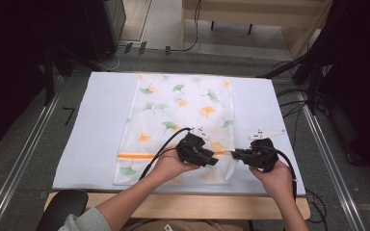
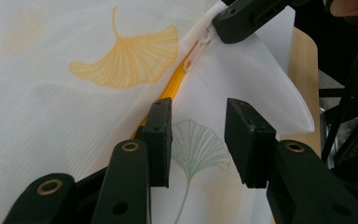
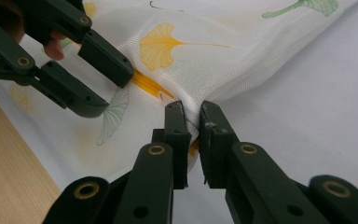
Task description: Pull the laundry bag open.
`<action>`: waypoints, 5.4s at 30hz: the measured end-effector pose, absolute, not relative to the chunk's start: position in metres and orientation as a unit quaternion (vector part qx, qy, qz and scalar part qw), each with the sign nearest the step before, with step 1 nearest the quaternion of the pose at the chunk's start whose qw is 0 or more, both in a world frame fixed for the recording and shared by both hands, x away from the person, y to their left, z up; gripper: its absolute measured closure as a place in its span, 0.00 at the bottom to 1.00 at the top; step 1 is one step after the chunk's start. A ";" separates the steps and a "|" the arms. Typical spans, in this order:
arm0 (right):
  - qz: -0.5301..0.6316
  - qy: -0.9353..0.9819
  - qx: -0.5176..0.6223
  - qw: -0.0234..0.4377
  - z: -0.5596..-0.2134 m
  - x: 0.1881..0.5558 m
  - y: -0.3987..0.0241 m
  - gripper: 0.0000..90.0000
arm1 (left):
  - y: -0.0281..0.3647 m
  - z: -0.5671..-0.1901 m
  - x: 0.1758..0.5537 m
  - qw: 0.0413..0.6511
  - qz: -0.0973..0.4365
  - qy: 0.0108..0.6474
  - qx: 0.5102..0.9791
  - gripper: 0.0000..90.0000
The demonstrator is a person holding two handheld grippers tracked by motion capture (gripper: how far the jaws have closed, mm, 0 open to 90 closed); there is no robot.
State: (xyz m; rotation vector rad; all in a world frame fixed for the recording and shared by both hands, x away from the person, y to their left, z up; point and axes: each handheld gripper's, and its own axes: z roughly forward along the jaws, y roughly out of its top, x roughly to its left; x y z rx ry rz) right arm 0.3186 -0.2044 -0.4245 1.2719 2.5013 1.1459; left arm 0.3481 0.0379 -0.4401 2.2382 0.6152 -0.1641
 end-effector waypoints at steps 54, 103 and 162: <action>0.394 0.843 0.363 0.041 -0.420 0.314 -0.186 0.94 | 0.025 -0.445 0.353 0.406 -0.085 0.251 0.875 1.00; 0.393 0.835 0.383 0.046 -0.423 0.315 -0.199 0.94 | 0.058 -0.449 0.366 0.381 -0.098 0.275 0.877 1.00; 0.383 0.840 0.383 0.043 -0.423 0.320 -0.206 0.93 | 0.093 -0.451 0.368 0.371 -0.092 0.320 0.867 1.00</action>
